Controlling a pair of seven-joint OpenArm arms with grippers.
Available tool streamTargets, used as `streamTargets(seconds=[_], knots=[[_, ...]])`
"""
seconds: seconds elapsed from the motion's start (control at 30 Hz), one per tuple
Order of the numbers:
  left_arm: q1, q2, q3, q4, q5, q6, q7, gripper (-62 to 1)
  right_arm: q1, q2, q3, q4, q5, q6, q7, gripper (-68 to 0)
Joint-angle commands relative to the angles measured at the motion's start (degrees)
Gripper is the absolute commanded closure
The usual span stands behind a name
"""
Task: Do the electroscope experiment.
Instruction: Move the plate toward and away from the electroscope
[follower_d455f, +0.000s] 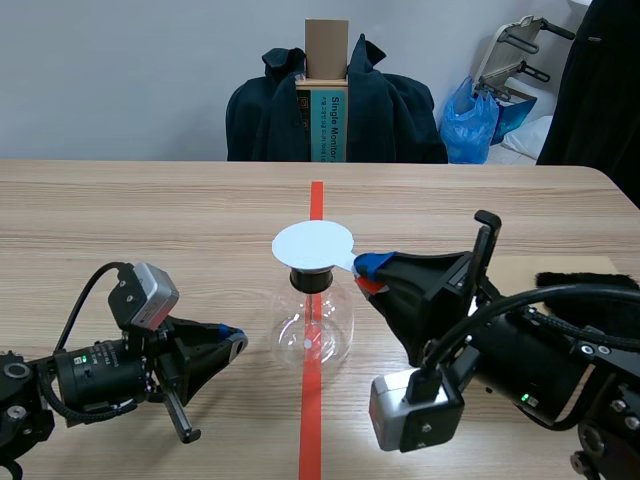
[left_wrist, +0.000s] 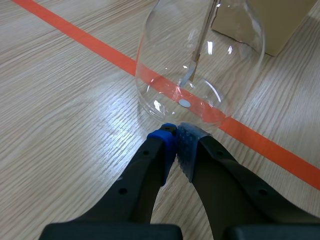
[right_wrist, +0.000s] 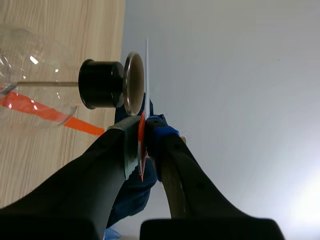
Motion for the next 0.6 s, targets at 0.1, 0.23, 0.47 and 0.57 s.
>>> streamTargets(seconds=[0.1, 0.23, 0.47, 0.57], knots=[[-0.28, 0.26, -0.24, 1.4, -0.76, -0.09, -1.01, -1.9, 0.7, 0.48, 0.5, 0.26, 0.61, -0.83, 1.05, -0.8], [-0.28, 0.26, -0.24, 1.4, -0.76, -0.09, -1.01, -1.9, 0.7, 0.48, 0.5, 0.26, 0.61, -0.83, 1.22, -0.8], [-0.28, 0.26, -0.24, 1.4, -0.76, -0.09, -1.01, -1.9, 0.7, 0.48, 0.5, 0.26, 0.61, -0.83, -0.17, -0.8], [-0.28, 0.26, -0.24, 1.4, -0.76, -0.09, -1.01, -1.9, 0.7, 0.48, 0.5, 0.26, 0.61, -0.83, -1.88, -0.8]])
